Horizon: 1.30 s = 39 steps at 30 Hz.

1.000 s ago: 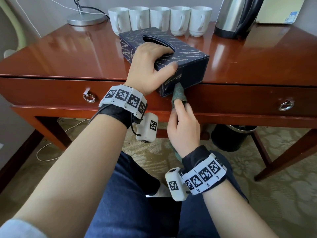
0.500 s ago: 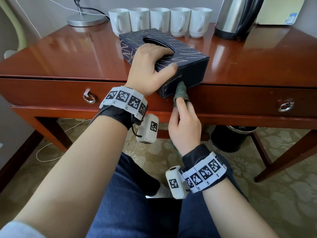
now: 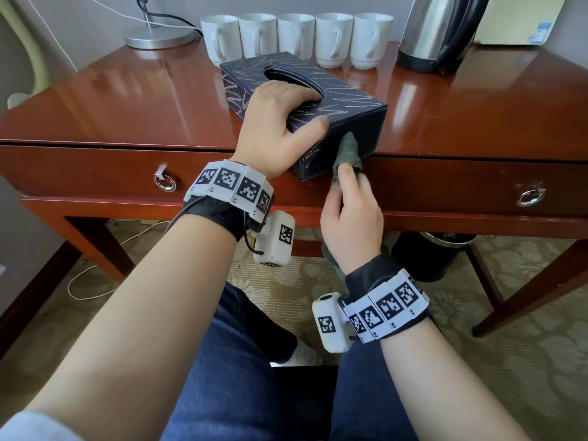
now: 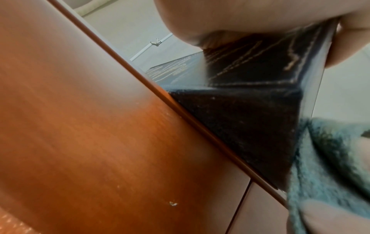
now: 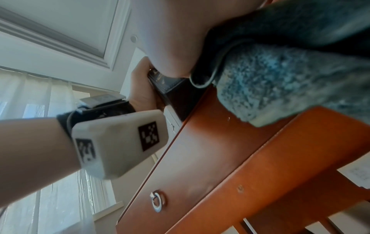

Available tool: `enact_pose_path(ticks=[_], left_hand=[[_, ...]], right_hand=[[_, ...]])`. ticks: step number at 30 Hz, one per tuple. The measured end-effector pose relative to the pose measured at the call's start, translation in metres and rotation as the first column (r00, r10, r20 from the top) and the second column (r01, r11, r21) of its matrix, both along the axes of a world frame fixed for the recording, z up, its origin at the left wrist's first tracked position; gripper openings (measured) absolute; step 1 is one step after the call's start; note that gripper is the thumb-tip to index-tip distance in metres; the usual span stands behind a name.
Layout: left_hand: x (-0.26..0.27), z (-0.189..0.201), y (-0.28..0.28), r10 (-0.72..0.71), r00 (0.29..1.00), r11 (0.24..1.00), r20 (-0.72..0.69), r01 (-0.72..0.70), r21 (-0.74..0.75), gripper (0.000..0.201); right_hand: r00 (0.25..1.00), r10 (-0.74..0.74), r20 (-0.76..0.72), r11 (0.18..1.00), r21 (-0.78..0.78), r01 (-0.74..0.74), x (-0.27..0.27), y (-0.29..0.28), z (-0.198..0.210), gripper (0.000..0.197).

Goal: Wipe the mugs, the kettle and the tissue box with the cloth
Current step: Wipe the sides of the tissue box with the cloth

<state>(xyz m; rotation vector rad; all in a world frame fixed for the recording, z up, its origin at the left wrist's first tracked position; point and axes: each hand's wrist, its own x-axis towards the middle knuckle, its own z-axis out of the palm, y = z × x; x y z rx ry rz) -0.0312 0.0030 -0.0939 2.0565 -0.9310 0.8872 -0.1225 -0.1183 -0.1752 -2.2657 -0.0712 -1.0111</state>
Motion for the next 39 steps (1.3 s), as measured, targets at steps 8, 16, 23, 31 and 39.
enact_pose_path(ticks=[8, 16, 23, 31, 39], left_hand=[[0.000, 0.001, 0.000, -0.005, 1.000, 1.000, -0.001, 0.005, -0.001, 0.046], [0.003, 0.004, 0.004, -0.031, 0.997, 0.999, -0.065, 0.033, 0.027, 0.051], [0.007, 0.002, 0.008, -0.056, 0.997, 0.998, -0.061, 0.059, 0.039, 0.049], [0.007, 0.001, 0.007, -0.057, 0.997, 0.998, -0.043, 0.058, 0.026, 0.046], [0.008, 0.001, 0.007, -0.055, 0.998, 0.998, -0.043, 0.056, 0.022, 0.045]], right_hand=[[0.997, 0.073, 0.031, 0.997, -0.005, -0.073, -0.008, 0.012, 0.004, 0.042], [1.000, -0.026, 0.009, 0.999, 0.035, 0.026, 0.002, -0.003, 0.008, 0.036], [1.000, -0.001, -0.028, 0.991, 0.135, 0.004, 0.005, -0.005, 0.007, 0.037], [0.979, 0.183, 0.094, 0.983, -0.030, -0.181, -0.008, 0.018, 0.010, 0.031], [0.996, 0.081, 0.048, 0.997, -0.007, -0.081, -0.006, 0.005, 0.001, 0.032]])
